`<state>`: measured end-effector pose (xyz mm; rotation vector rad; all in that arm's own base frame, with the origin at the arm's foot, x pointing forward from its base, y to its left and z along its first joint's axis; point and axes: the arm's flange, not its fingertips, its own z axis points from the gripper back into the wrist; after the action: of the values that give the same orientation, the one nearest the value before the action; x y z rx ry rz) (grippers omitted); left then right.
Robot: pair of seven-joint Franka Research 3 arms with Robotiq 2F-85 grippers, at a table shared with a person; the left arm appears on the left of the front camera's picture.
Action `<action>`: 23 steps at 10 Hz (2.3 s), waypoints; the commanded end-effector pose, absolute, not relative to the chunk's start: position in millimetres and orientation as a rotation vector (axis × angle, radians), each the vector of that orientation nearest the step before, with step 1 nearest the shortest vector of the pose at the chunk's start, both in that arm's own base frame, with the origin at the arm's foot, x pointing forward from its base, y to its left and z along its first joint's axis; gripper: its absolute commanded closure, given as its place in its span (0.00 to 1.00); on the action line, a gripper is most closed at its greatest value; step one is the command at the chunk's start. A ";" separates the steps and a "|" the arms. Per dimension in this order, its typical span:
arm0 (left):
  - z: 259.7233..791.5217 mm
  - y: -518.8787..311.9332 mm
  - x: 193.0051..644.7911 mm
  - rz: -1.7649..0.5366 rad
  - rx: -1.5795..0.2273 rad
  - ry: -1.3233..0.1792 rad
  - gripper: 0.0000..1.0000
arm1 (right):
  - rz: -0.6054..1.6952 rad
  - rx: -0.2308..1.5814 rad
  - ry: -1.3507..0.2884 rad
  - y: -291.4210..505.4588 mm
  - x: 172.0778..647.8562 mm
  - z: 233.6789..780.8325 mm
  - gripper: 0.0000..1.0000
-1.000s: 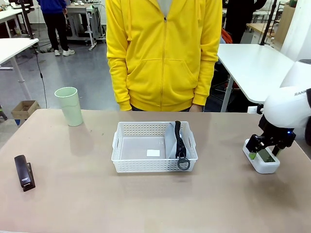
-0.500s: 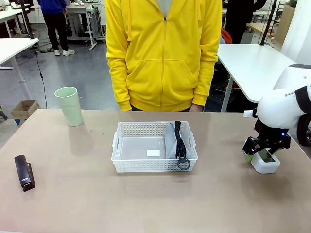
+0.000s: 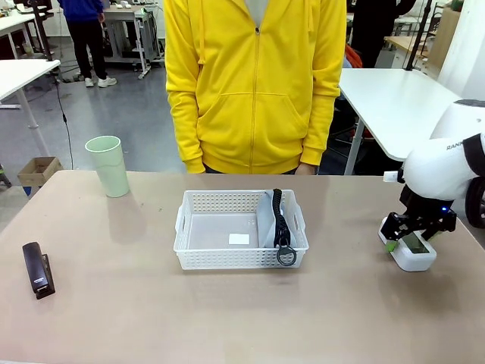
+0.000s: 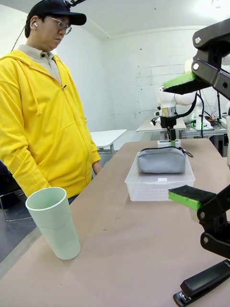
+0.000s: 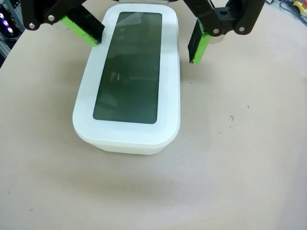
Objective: Efficiently arrange items inside the basket to fit them all.
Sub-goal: Pick up the Digital clock and place it inside the Organizing basket.
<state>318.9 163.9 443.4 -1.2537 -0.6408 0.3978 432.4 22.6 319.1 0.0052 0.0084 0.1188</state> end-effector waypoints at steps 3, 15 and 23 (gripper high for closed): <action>443.0 164.2 316.4 0.377 -1.256 -0.645 0.00 | 0.085 0.036 -0.126 5.3 415.7 381.7 0.00; 443.0 164.2 316.4 0.377 -1.256 -0.645 0.00 | 0.127 0.017 -0.098 17.6 420.8 372.8 0.00; 443.0 164.2 316.4 0.377 -1.256 -0.645 0.00 | 0.128 -0.012 -0.005 21.8 439.0 340.6 0.00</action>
<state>319.0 163.9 443.5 -1.2539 -0.6407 0.3977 432.4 21.5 339.9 0.0139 -0.0158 0.1244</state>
